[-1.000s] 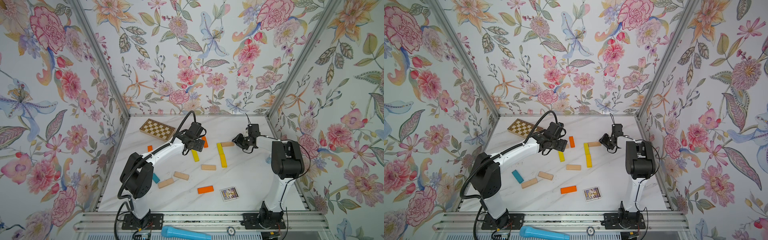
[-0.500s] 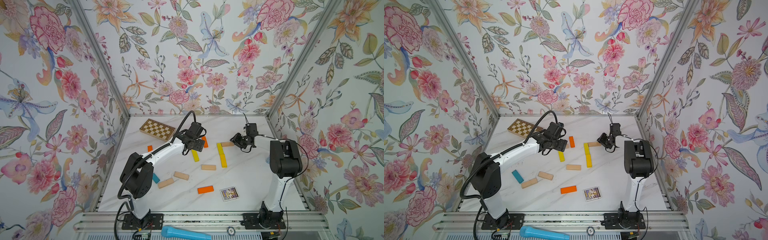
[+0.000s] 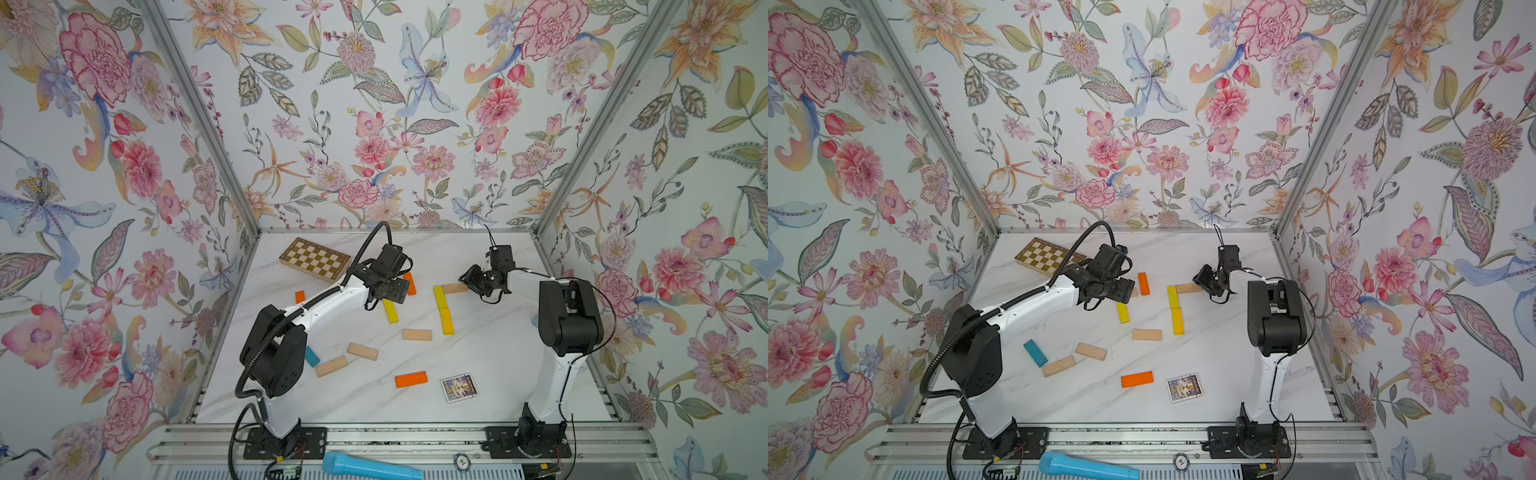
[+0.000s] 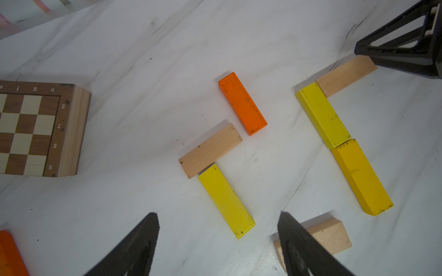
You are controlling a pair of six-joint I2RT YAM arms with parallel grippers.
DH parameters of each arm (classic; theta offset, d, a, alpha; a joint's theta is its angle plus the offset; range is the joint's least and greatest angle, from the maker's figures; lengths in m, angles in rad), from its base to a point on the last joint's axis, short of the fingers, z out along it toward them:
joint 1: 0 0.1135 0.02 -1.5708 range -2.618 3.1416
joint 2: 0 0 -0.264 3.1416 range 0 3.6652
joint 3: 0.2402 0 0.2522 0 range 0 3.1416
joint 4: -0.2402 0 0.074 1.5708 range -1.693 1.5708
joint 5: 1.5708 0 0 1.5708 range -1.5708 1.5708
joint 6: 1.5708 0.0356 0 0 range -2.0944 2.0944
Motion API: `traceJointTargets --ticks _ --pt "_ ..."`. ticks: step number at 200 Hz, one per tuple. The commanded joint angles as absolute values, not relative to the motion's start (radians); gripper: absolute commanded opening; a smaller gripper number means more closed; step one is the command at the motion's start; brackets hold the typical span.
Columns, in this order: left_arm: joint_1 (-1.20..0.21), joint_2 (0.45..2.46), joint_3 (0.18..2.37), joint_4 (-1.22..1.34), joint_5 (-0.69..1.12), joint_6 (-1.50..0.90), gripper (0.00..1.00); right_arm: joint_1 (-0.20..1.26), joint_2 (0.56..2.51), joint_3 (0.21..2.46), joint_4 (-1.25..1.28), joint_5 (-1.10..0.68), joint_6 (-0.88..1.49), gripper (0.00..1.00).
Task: Assemble the number 6 with building blocks
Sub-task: Adjust the building block at the center of the board.
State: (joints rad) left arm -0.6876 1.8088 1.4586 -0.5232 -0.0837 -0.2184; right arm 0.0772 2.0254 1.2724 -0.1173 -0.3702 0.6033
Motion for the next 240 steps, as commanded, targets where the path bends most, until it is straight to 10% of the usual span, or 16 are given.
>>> traceJointTargets --ticks 1,240 --pt "-0.696 1.823 1.474 -0.532 -0.095 -0.213 0.82 0.085 2.054 1.299 -0.14 -0.364 0.599 0.42" --pt "-0.659 1.515 1.195 -0.546 -0.144 -0.313 0.84 0.452 1.501 0.88 -0.329 0.023 0.495 0.47"
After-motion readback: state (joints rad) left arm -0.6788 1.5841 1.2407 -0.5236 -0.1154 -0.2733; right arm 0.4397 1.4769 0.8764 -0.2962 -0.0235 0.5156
